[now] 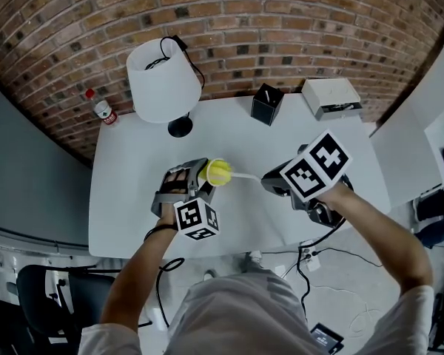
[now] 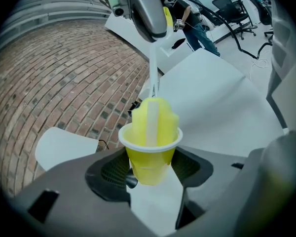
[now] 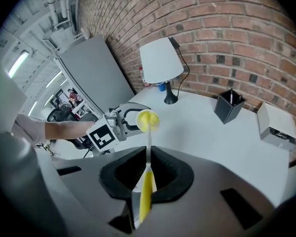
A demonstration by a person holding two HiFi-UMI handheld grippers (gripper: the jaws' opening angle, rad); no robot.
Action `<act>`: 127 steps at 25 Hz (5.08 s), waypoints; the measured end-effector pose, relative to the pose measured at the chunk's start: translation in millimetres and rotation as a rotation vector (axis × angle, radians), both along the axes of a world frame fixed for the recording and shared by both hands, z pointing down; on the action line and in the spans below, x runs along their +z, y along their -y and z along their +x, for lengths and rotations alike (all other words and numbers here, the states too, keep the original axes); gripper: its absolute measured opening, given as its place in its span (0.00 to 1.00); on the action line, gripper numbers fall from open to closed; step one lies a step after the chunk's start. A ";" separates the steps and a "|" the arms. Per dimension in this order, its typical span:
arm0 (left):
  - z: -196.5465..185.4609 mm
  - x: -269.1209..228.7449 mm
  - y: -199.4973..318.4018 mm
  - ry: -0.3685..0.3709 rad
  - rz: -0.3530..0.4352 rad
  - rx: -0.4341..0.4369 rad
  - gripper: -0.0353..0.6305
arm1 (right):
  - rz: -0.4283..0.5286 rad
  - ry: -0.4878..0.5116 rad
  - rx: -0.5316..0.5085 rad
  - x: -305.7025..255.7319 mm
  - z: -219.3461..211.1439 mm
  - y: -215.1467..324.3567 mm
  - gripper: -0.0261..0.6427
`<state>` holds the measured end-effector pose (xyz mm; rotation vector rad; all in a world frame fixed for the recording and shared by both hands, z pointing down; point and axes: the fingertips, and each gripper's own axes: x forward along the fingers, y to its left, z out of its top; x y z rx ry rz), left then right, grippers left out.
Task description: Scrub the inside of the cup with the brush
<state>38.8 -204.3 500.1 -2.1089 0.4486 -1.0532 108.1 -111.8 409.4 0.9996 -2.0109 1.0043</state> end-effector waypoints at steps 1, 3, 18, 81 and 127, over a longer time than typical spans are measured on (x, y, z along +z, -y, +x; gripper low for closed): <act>-2.7 1.5 1.6 0.002 -0.004 -0.008 0.46 | 0.000 0.000 -0.001 -0.6 0.6 -1.2 0.08; -7.8 3.9 4.1 0.006 -0.011 -0.022 0.46 | 0.002 0.003 -0.003 -1.9 2.0 -3.6 0.08; -18.5 12.4 9.6 0.019 -0.042 -0.057 0.46 | 0.036 -0.051 -0.039 -9.7 9.1 -13.6 0.08; 5.8 -3.1 -14.3 0.019 -0.073 0.067 0.46 | 0.596 -0.876 -0.739 -14.1 -22.3 -6.8 0.08; 9.3 -11.9 -11.3 0.022 0.045 0.092 0.46 | -0.050 0.157 0.099 5.9 3.4 -4.0 0.08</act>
